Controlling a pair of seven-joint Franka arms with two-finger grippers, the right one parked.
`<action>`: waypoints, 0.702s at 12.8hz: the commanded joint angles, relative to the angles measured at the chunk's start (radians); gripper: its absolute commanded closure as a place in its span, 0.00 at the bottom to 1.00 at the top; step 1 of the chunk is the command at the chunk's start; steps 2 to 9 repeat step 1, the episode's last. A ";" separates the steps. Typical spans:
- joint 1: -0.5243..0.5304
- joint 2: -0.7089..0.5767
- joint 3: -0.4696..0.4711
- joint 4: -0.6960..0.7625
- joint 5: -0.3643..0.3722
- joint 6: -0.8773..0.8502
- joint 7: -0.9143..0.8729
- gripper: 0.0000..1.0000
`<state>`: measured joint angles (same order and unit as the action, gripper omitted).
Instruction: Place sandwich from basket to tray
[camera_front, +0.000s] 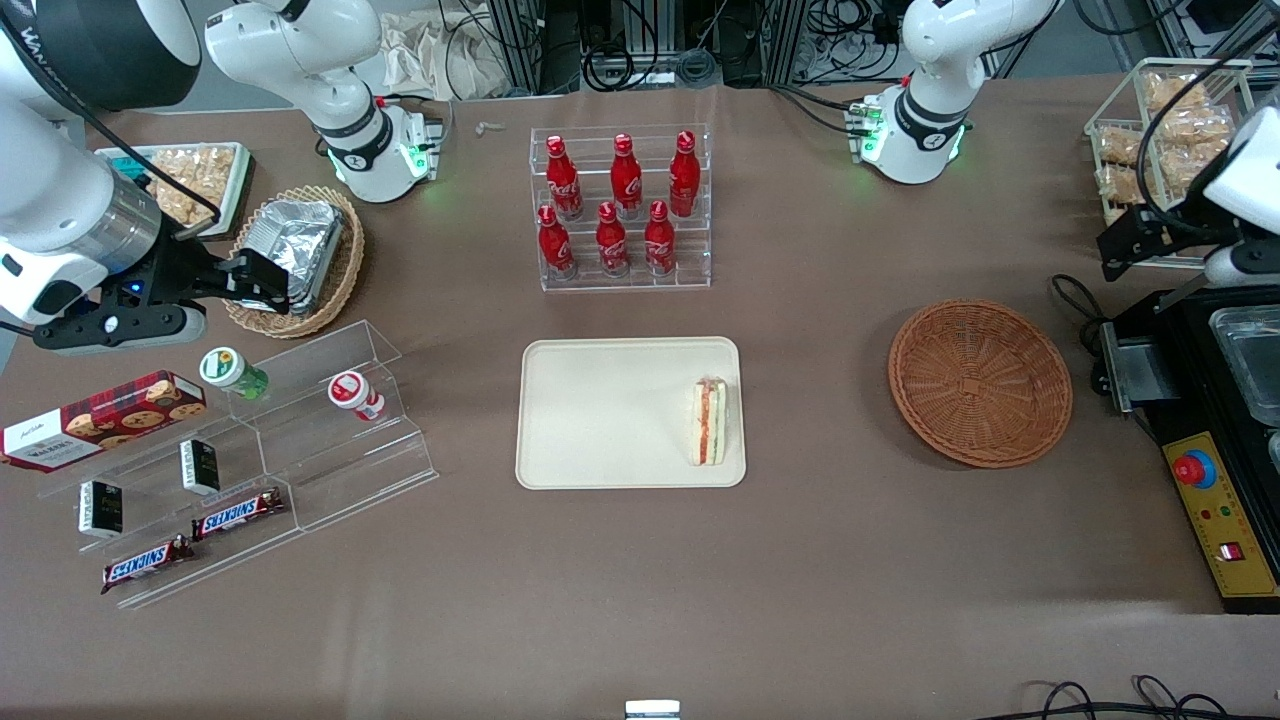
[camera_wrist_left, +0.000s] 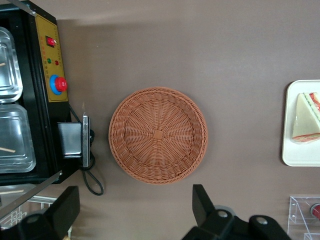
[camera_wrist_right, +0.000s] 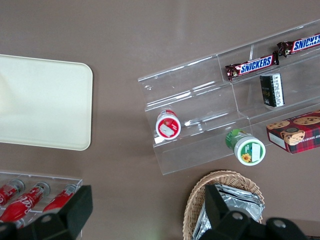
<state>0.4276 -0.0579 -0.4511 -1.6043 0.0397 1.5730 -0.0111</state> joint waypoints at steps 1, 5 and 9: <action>0.005 0.052 -0.011 0.050 0.012 -0.034 -0.006 0.00; 0.005 0.052 -0.011 0.050 0.012 -0.034 -0.006 0.00; 0.005 0.052 -0.011 0.050 0.012 -0.034 -0.006 0.00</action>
